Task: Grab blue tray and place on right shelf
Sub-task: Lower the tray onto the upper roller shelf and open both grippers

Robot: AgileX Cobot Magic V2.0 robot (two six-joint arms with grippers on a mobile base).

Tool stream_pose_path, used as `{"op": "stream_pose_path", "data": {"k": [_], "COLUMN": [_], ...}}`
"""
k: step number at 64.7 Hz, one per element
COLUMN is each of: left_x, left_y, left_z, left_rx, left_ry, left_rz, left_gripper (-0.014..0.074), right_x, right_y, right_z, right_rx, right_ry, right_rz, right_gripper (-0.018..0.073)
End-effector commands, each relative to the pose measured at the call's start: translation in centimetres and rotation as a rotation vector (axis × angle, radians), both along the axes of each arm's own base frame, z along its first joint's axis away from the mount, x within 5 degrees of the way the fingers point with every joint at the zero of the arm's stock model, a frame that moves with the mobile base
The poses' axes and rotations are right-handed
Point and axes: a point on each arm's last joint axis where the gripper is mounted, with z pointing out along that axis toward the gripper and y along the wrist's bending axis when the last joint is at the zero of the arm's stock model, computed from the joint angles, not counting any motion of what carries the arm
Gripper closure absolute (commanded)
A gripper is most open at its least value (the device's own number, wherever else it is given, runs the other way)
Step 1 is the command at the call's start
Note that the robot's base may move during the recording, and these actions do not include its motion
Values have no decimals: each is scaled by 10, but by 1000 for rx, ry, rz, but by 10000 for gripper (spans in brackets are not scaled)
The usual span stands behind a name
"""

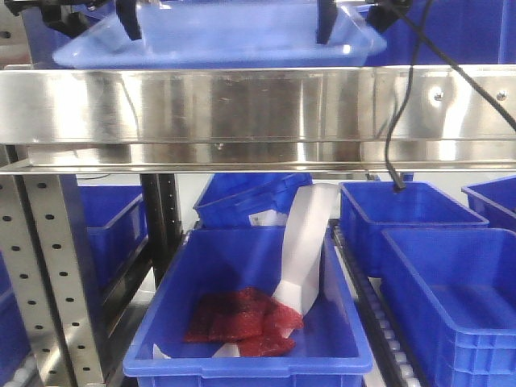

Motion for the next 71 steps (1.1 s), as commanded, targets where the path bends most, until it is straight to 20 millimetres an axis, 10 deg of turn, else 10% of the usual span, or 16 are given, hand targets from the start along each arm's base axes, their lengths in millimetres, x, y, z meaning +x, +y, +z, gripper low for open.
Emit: {"op": "stream_pose_path", "data": {"k": [1,32,48,71], "left_x": [-9,-9,-17,-53], "left_y": [3,3,2,-1], "left_z": [45,45,67,98], "left_rx": [-72,-74,-84,-98], "left_ry": [-156,-155,-224,-216], "left_rz": [2,2,-9,-33], "left_gripper": [308,315,647,645], "right_x": [-10,-8,-13,-39], "right_y": [-5,-11,-13,-16], "right_z": [49,49,54,88], "right_rx": [55,52,49,68], "right_ry": [-180,-179,-169,-184], "right_rz": [2,-13,-15,-5], "right_gripper": [84,95,536,517]}}
